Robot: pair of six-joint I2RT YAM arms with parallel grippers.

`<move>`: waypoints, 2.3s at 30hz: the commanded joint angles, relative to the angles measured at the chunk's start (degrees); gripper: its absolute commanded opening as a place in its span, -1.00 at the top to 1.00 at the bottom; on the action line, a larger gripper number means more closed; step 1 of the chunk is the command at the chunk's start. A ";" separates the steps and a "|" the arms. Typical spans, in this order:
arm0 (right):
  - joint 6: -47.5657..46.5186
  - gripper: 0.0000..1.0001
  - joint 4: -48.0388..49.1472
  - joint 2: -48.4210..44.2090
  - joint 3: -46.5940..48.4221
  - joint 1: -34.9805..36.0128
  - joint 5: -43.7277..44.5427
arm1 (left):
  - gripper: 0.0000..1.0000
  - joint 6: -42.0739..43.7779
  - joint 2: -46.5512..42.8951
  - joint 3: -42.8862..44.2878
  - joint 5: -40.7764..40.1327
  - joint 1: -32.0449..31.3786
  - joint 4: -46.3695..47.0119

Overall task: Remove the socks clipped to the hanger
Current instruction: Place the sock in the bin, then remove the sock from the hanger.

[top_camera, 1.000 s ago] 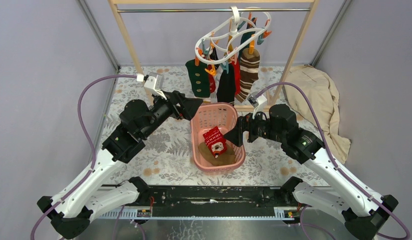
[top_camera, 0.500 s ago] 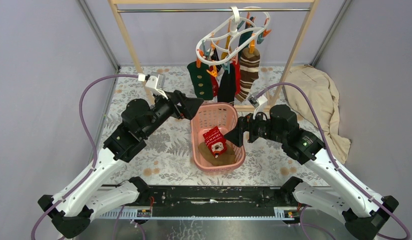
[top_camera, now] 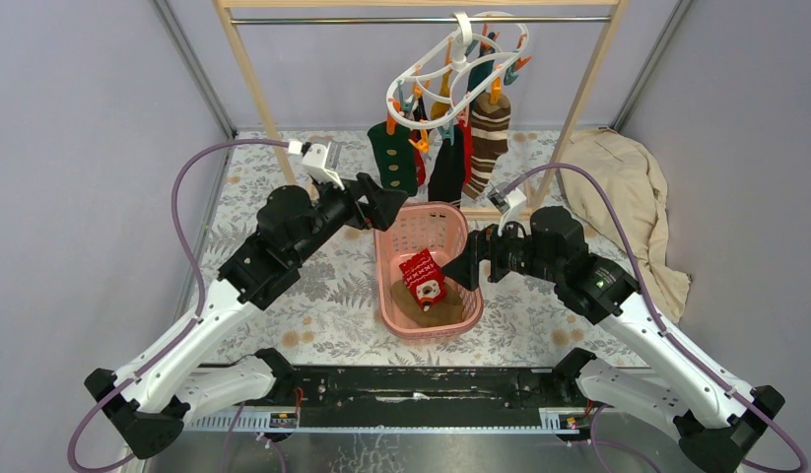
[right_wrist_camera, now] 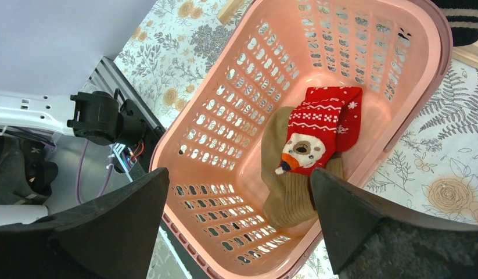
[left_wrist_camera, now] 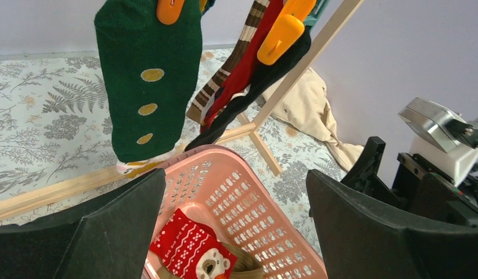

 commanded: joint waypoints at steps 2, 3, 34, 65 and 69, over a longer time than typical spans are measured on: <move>-0.37 -0.99 0.50 -1.14 0.34 0.39 1.13 | -0.97 3.45 2.64 4.25 -3.59 -0.29 1.49; -0.35 -0.99 0.47 -1.25 0.23 0.33 1.13 | -0.97 3.65 3.12 4.77 -3.89 -0.24 1.35; 3.27 -0.99 -5.42 -2.35 -1.50 0.36 -1.16 | -0.97 0.71 4.89 4.05 -4.40 -0.26 -2.45; 2.97 -0.99 3.31 6.48 -0.26 0.33 -2.28 | -0.97 9.26 17.18 -3.54 1.01 12.39 24.64; 2.37 -0.99 3.36 7.01 -0.36 0.34 -2.23 | -0.96 9.63 18.07 -4.98 2.60 13.24 28.15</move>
